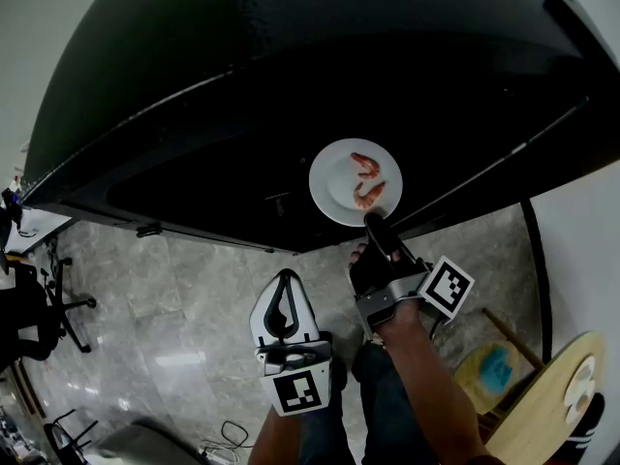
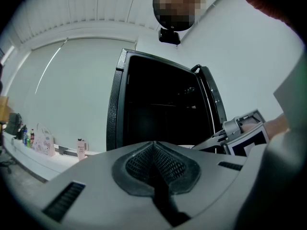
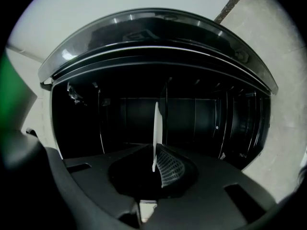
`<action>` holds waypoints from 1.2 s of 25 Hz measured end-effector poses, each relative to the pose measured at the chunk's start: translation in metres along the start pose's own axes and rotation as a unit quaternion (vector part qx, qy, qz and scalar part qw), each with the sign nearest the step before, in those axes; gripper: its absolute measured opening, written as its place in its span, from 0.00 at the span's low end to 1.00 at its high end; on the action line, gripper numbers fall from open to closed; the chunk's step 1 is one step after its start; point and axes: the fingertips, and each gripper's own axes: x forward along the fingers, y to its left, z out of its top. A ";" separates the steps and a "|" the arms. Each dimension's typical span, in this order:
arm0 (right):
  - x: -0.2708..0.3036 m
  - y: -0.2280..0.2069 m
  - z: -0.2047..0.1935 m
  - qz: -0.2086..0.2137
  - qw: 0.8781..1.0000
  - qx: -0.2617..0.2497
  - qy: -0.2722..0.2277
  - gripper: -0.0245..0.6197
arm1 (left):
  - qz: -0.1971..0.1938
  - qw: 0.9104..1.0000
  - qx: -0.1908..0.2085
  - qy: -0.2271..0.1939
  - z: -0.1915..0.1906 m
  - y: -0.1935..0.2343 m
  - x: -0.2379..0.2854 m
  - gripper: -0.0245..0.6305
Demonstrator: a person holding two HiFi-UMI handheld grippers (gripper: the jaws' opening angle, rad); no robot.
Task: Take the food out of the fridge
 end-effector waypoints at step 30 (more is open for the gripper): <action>-0.068 0.005 -0.028 -0.023 0.999 -0.011 0.044 0.09 | 0.007 1.000 -0.003 -0.006 0.003 0.004 0.009 0.06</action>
